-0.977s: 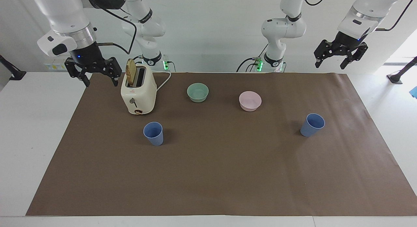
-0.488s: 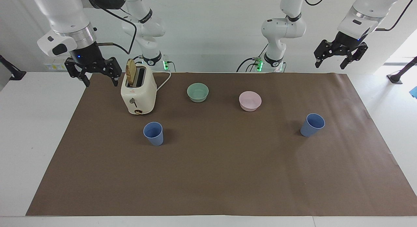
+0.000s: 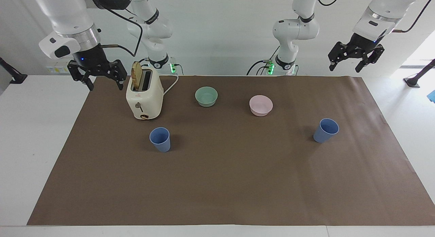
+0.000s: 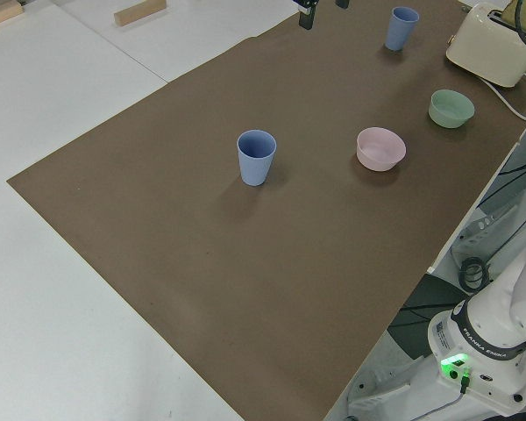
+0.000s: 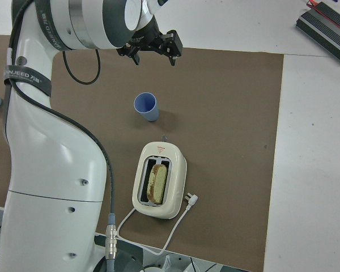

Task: Stack blue cups with both arms

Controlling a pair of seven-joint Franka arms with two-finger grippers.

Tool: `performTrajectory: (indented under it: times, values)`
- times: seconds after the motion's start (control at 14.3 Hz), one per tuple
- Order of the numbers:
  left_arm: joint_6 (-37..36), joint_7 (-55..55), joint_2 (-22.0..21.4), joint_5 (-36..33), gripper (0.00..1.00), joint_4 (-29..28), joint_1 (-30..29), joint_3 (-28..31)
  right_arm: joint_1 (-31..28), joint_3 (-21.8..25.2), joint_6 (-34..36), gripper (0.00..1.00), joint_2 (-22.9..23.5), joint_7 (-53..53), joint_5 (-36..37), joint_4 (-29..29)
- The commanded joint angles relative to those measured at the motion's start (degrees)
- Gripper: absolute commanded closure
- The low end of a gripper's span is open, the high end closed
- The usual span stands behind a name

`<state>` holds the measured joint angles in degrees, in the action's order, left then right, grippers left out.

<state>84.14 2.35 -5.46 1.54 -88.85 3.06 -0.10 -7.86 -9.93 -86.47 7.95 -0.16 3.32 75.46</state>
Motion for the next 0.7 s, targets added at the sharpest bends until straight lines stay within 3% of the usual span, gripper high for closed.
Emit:
performTrajectory:
  times: [0.0,0.28,0.63]
  values:
    - [3.6,-0.7,-0.8,0.7,0.00,-2.1,-2.3,0.0,-0.5,-0.2,-0.6,0.00,-0.9,-0.8,-0.8,0.9]
    - [10.9,-0.3,0.1,0.7,0.00,-8.4,-8.8,0.0,-0.5,-0.2,-0.6,0.00,-0.9,-0.8,-0.8,0.9]
    - [26.0,-5.4,4.0,0.7,0.00,-19.0,-10.3,0.0,-0.5,-0.2,-0.7,0.00,-0.9,-0.8,-0.8,0.9]
